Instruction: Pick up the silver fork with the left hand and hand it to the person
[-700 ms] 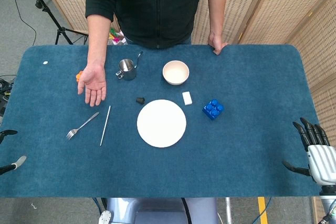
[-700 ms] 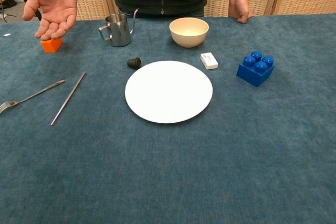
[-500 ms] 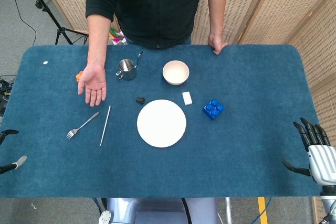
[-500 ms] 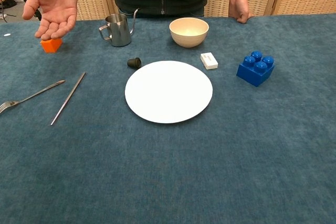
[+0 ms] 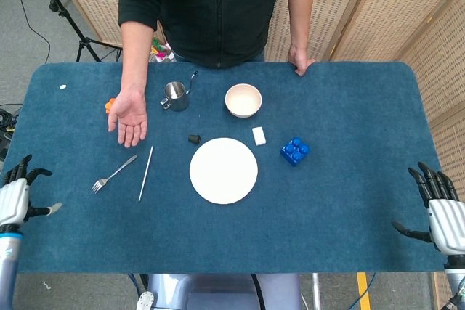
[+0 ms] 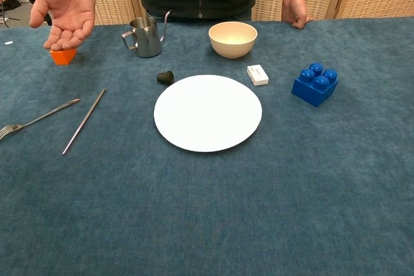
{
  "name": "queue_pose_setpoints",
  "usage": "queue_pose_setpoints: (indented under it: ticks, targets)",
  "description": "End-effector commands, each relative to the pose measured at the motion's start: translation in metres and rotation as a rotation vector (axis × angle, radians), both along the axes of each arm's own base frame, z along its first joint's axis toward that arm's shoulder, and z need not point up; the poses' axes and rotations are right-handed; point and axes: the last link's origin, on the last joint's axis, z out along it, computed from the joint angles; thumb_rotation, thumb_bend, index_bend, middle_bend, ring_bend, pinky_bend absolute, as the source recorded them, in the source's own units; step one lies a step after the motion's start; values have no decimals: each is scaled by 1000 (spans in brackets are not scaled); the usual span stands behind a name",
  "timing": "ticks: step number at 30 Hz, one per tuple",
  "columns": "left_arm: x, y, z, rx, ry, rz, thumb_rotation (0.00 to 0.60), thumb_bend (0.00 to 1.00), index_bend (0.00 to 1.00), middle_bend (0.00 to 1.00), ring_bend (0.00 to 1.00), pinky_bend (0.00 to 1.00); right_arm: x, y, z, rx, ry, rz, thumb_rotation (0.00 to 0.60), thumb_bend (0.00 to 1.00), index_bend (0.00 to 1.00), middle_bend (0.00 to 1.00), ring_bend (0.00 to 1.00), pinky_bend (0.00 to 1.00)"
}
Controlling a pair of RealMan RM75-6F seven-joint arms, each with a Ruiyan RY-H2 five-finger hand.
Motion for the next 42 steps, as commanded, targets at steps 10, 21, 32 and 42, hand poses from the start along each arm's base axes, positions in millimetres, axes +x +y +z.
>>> queue_pose_setpoints:
  ticks: [10,21,32,42]
  targets:
    - [31,61,-52,-119,-20,96,600,184,424,0,0,0,-3,-2,1,0,-5,-12,600,0,17,0,0,0]
    - [41,70,-79,-154,40,176,600,223,438,0,0,0,-4,-4,1,5,-7,-20,600,0,17,0,0,0]
    - [45,73,-102,-175,68,223,600,247,453,0,0,0,-6,-4,5,5,-24,-34,600,0,17,0,0,0]
    - [49,72,-107,-165,75,225,600,248,489,0,0,0,-8,-5,7,6,-35,-38,600,0,17,0,0,0]
